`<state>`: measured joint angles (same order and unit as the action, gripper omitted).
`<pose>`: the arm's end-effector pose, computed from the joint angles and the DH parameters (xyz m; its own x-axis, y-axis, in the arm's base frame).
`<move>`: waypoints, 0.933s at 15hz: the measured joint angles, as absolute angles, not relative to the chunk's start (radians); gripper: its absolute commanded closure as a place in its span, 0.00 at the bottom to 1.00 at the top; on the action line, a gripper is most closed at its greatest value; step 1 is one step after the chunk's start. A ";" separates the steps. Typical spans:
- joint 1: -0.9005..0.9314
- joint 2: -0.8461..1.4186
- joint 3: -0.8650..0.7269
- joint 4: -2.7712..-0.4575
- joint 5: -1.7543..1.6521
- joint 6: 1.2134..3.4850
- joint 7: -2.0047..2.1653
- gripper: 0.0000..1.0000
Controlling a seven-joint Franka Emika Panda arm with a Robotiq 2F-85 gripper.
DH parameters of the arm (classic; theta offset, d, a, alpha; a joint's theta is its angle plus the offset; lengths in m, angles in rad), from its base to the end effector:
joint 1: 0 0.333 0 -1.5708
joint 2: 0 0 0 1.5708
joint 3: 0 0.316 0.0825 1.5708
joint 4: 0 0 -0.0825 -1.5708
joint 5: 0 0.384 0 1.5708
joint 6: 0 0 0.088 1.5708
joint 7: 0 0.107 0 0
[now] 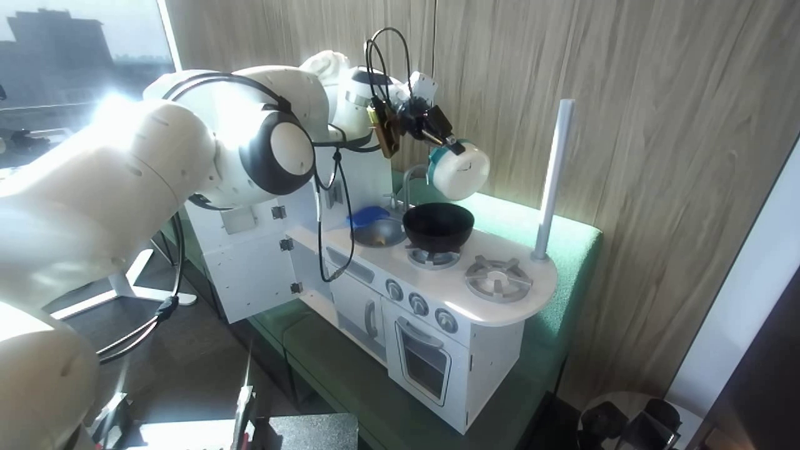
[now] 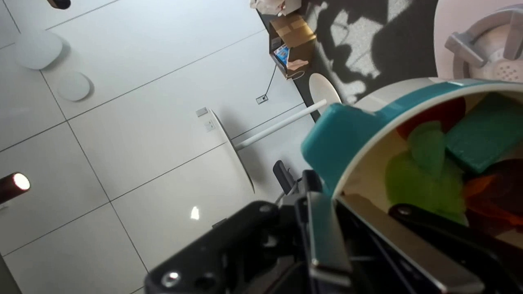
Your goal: Pour out the contents of the bowl into the pot
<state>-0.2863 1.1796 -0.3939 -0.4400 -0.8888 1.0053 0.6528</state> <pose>0.6165 -0.3871 0.4096 0.3521 -0.8310 0.4306 -0.4212 0.2701 0.8658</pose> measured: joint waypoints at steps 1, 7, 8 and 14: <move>-0.285 1.182 -0.395 -0.443 -0.889 1.042 0.662 0.99; -0.274 1.247 -0.450 -0.453 -0.969 1.277 0.739 0.99; -0.273 1.257 -0.460 -0.453 -0.984 1.300 0.756 0.99; -0.268 1.285 -0.472 -0.453 -1.017 1.319 0.818 0.99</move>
